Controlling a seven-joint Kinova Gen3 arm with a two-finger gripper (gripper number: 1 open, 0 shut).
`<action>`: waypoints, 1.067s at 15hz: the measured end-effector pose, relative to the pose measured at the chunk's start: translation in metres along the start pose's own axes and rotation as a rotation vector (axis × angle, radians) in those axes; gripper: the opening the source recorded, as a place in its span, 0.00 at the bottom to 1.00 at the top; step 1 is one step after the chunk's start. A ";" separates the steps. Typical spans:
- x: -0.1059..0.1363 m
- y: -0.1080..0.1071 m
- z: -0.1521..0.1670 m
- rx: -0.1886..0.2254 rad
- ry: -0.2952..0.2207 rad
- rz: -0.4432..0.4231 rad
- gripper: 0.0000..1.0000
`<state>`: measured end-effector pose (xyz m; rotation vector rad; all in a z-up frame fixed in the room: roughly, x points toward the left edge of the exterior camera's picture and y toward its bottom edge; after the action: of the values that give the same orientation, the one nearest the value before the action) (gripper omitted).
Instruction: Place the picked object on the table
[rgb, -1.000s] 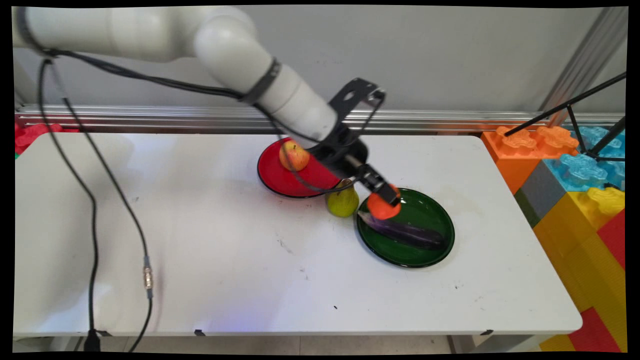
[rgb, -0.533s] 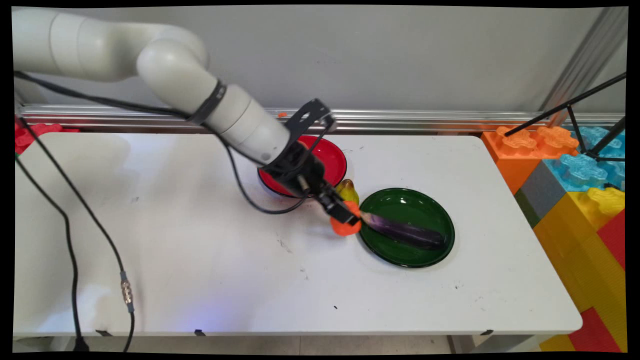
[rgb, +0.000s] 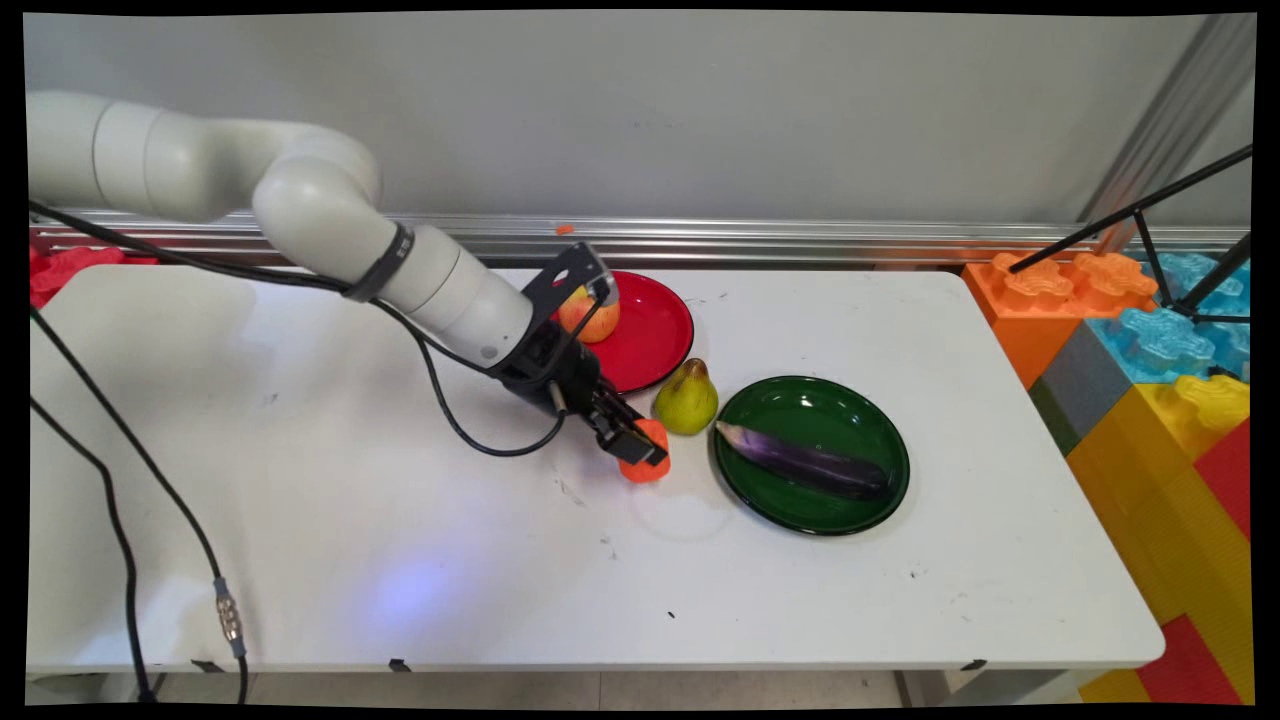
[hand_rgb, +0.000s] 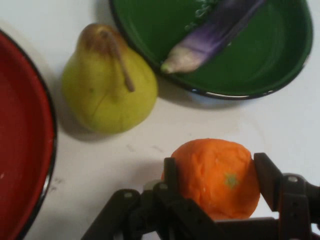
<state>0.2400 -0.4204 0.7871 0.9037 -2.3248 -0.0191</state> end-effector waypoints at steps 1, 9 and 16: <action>-0.004 -0.004 0.002 0.004 0.002 -0.001 0.00; -0.025 -0.026 0.016 -0.003 0.030 0.028 0.00; -0.033 -0.034 0.020 -0.004 0.037 0.042 0.00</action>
<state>0.2682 -0.4303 0.7452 0.8459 -2.3081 0.0106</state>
